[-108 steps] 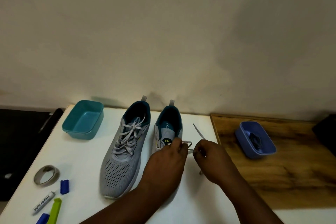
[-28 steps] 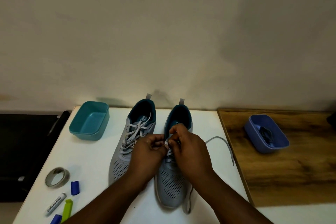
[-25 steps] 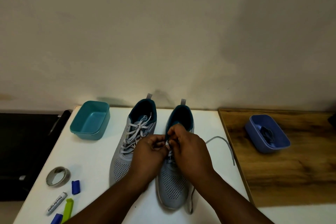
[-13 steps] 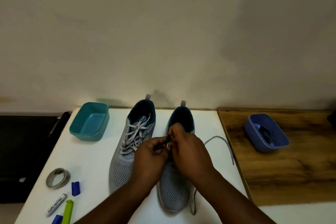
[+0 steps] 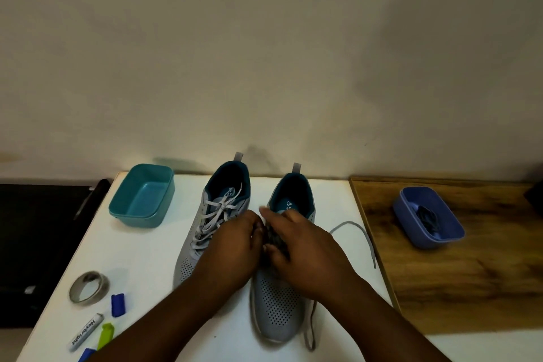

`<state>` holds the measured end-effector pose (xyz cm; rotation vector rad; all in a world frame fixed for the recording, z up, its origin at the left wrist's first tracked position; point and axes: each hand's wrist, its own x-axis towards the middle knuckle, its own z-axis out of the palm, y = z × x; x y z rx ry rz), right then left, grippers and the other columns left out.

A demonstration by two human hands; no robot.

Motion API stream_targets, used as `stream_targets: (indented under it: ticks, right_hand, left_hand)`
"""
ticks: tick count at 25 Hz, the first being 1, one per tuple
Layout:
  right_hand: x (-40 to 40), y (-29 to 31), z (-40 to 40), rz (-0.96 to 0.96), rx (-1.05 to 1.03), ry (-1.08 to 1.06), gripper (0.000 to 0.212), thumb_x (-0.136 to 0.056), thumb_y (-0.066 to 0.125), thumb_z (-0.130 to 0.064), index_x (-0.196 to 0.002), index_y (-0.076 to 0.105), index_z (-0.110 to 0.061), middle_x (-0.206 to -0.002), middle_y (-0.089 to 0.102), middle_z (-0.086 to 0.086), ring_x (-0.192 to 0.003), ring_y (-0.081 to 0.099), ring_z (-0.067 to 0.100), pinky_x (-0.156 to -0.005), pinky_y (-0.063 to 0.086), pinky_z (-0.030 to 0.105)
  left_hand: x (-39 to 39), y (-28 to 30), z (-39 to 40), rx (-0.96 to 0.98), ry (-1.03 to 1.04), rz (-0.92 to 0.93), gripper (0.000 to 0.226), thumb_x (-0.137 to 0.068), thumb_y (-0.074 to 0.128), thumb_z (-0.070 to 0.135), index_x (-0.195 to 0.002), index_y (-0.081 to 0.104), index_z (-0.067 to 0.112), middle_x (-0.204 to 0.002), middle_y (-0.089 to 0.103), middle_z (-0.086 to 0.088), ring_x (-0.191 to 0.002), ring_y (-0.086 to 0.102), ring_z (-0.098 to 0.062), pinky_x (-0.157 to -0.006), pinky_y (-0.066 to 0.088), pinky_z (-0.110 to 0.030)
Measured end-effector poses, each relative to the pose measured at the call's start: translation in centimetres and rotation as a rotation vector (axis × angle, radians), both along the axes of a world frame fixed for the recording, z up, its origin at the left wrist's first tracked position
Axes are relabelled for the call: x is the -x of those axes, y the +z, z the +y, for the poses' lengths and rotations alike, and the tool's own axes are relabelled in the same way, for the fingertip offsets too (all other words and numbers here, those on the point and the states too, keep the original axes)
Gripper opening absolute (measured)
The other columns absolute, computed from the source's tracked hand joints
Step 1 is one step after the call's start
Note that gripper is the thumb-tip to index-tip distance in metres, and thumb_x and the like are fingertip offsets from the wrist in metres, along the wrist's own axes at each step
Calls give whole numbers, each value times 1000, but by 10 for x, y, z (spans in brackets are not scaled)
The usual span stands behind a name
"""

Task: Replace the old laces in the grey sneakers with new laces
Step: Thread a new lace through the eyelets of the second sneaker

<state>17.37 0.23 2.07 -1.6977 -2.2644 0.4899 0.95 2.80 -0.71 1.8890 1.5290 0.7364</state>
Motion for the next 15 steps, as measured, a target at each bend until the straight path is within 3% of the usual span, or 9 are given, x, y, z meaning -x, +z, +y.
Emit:
stream_targets:
  ticks: [2,5,7,8,10,12,15]
  right_hand:
    - [4,0,0,-27,-56,-20,57,-97,55,-53,-150,35,-45,-139,48,-11,-119,58,15,-96,52,32]
    - [5,-1,-1,31,-47,-31,56,-92,62,-57,-143,45,-39,-136,53,-13,-119,56,12,-95,49,28]
    - [3,-1,-2,31,-29,-35,62,-89,65,-60,-143,44,-40,-136,54,-14,-121,55,11,-96,48,28]
    - [3,-1,-1,30,-17,-44,65,-87,67,-61,-144,43,-40,-138,54,-14,-122,54,11,-98,48,29]
    - [4,-2,-1,62,16,-74,71,-84,71,-60,-146,42,-41,-139,53,-15,-124,54,10,-99,48,28]
    - [5,-4,-1,85,0,-77,68,-84,73,-53,-144,44,-42,-137,56,-16,-123,56,8,-100,47,25]
    - [3,-6,2,55,-43,-80,63,-81,72,-47,-138,46,-45,-131,60,-19,-118,59,6,-97,49,23]
  left_hand:
    - [13,19,5,-19,28,202,12,-99,53,22,-88,58,18,-77,60,4,-69,56,-11,-63,39,-29]
    - [48,53,5,-92,233,407,14,-98,56,20,-89,57,10,-73,59,-3,-63,54,-18,-55,35,-30]
    - [60,64,2,-234,349,311,11,-97,57,10,-86,56,9,-72,59,-4,-62,53,-18,-58,35,-32]
    - [55,65,0,-264,347,172,6,-96,55,8,-93,57,12,-79,62,-1,-68,56,-16,-61,38,-32]
    - [26,55,-9,-150,203,-90,28,-97,52,8,-120,56,23,-108,65,7,-95,63,-10,-77,47,-24]
    - [1,29,-16,-49,17,-45,42,-99,55,15,-139,50,25,-126,61,10,-112,59,-6,-89,42,-13]
    - [-13,0,-5,27,-20,53,36,-99,61,27,-134,58,23,-116,70,6,-101,66,-8,-86,50,-20]
